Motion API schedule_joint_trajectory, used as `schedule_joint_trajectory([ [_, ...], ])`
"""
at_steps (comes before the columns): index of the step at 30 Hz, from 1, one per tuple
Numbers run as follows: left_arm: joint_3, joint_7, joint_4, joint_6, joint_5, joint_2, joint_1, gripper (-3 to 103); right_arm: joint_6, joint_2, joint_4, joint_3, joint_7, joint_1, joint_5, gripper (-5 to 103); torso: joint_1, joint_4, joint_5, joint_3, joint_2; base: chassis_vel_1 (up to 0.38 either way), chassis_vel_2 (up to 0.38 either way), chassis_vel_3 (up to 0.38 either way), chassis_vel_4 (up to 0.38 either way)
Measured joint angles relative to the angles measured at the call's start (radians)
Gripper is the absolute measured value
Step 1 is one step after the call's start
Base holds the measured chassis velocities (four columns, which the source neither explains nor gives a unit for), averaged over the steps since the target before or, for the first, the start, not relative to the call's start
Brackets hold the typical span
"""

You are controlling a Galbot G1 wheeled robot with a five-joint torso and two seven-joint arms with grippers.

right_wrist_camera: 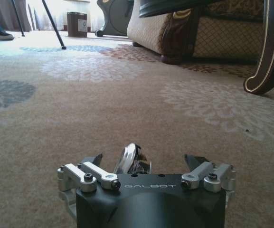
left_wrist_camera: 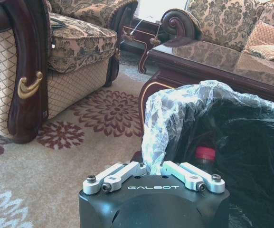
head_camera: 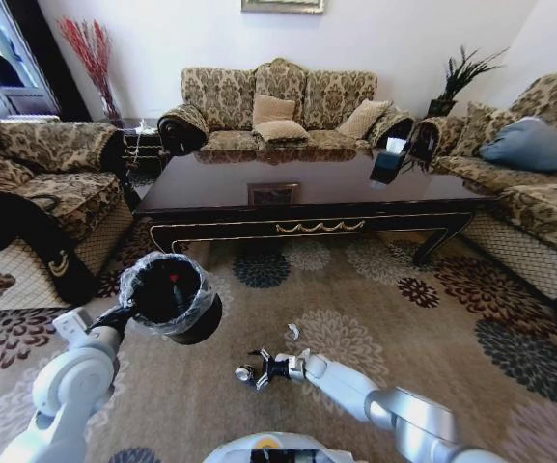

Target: Move to the front of the table and pick up the trash from the floor, then place it into the trash bin.

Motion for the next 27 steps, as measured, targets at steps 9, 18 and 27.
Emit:
schedule_joint_trajectory([
  [9,-0.002,0.000,0.000,0.000,0.001,0.002,0.001,3,0.003,0.013,-0.015,-0.005,-0.001,-0.002,-0.004,70,0.000,0.0000,0.0000,0.000,0.000,0.000,0.000,0.000,0.000],
  [18,-0.002,0.000,-0.003,-0.001,0.001,-0.001,0.002,3,0.018,0.003,-0.031,0.003,-0.017,-0.002,-0.040,32,0.000,0.0000,0.0001,0.000,0.000,0.000,0.000,0.000,0.000],
  [27,0.000,0.000,-0.005,-0.001,0.003,-0.003,0.004,3,0.029,-0.007,0.000,0.023,-0.022,-0.006,-0.026,25,0.000,-0.0002,0.0001,0.000,0.000,0.000,0.000,0.000,0.000],
])
